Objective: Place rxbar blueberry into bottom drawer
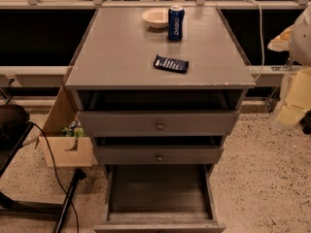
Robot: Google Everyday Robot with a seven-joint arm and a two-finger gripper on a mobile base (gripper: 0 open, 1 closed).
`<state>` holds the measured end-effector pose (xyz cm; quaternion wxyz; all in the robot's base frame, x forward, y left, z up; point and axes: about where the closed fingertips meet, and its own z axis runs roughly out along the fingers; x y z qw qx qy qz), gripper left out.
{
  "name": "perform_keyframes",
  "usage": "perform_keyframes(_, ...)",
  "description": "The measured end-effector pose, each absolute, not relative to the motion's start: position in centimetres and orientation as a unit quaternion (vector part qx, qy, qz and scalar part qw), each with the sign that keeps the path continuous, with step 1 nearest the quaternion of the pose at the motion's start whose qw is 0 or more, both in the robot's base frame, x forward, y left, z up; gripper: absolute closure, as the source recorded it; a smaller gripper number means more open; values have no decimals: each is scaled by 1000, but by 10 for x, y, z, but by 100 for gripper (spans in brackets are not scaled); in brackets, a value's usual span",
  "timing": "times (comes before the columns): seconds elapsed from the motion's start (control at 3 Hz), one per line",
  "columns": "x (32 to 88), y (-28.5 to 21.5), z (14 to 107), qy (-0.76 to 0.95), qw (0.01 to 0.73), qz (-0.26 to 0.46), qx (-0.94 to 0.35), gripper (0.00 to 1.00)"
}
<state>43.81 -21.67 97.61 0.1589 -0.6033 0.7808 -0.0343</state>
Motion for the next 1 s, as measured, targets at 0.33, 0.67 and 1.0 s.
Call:
perform_keyframes(0.33,441,-216,976,781,162,-35,-602,0)
perform_keyframes(0.67,450,-214,975,782,173,-36,-598,0)
perform_keyframes(1.0,478,-204,969,781,186,-28,-596,0)
